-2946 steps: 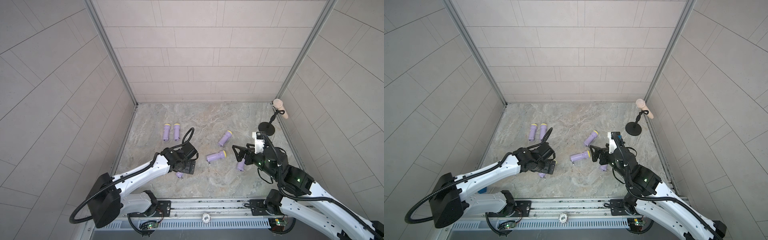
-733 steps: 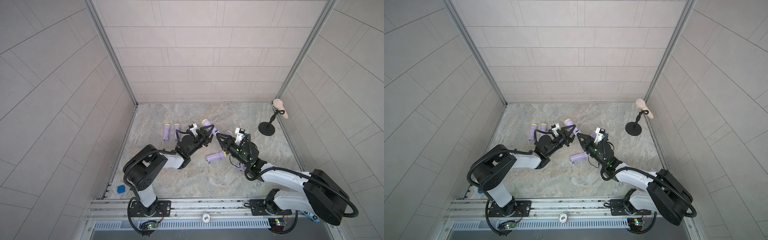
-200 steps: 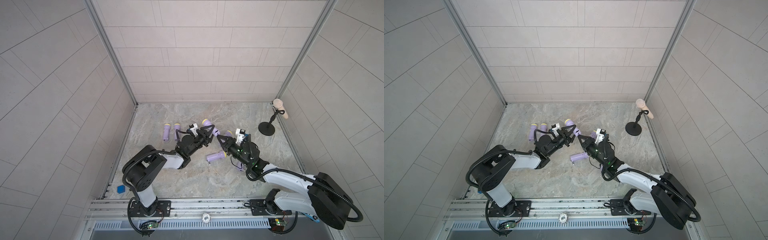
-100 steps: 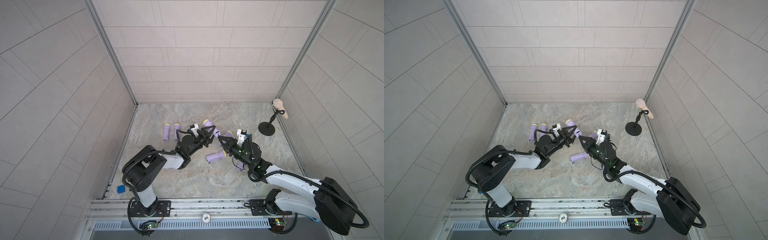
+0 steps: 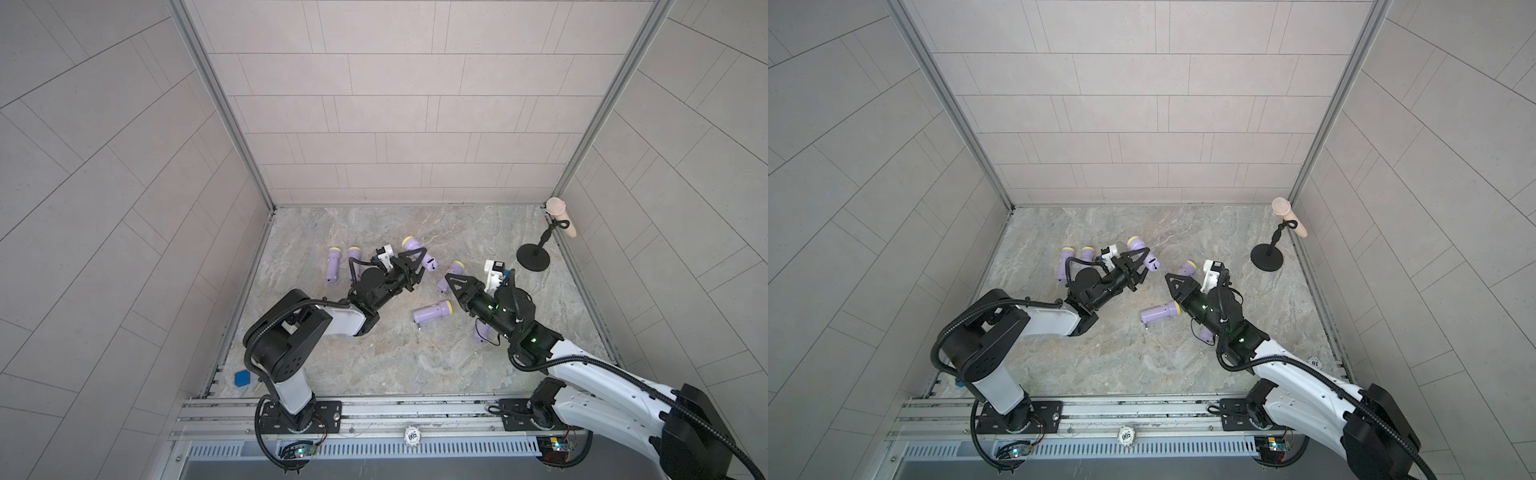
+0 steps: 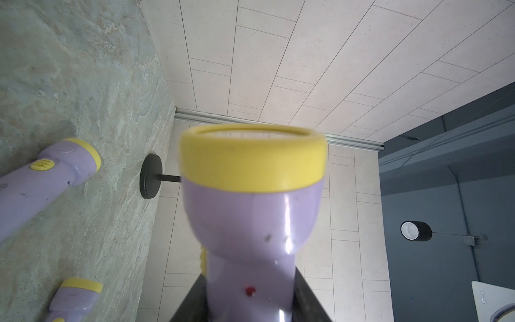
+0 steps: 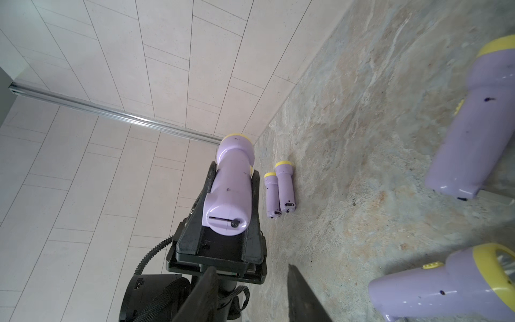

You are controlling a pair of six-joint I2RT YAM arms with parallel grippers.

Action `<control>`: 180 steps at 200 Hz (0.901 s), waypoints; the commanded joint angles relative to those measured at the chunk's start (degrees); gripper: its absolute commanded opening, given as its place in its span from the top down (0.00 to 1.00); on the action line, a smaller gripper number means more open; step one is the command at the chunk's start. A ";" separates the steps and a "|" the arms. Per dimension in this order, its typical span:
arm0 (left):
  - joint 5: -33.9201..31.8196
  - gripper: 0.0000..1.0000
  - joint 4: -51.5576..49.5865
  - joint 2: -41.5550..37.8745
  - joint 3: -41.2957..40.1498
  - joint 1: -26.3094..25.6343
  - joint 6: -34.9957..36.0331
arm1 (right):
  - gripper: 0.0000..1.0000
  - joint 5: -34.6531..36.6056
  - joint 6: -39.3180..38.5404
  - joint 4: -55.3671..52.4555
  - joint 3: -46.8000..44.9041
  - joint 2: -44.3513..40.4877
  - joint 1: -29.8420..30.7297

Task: Close the plug at the bottom of the flashlight
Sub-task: Place the flashlight at the center of the board.

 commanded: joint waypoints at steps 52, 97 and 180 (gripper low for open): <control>3.39 1.00 -3.87 -2.28 -0.25 1.62 0.30 | 0.28 1.70 -7.96 -17.95 2.79 -10.77 -4.69; 5.16 1.00 -16.21 -5.90 0.72 2.00 5.83 | 0.19 2.23 -12.35 -27.94 5.59 -15.03 -7.69; 9.05 1.00 -42.29 -11.71 3.74 4.92 17.76 | 0.05 3.35 -22.42 -43.34 14.47 -17.73 -9.55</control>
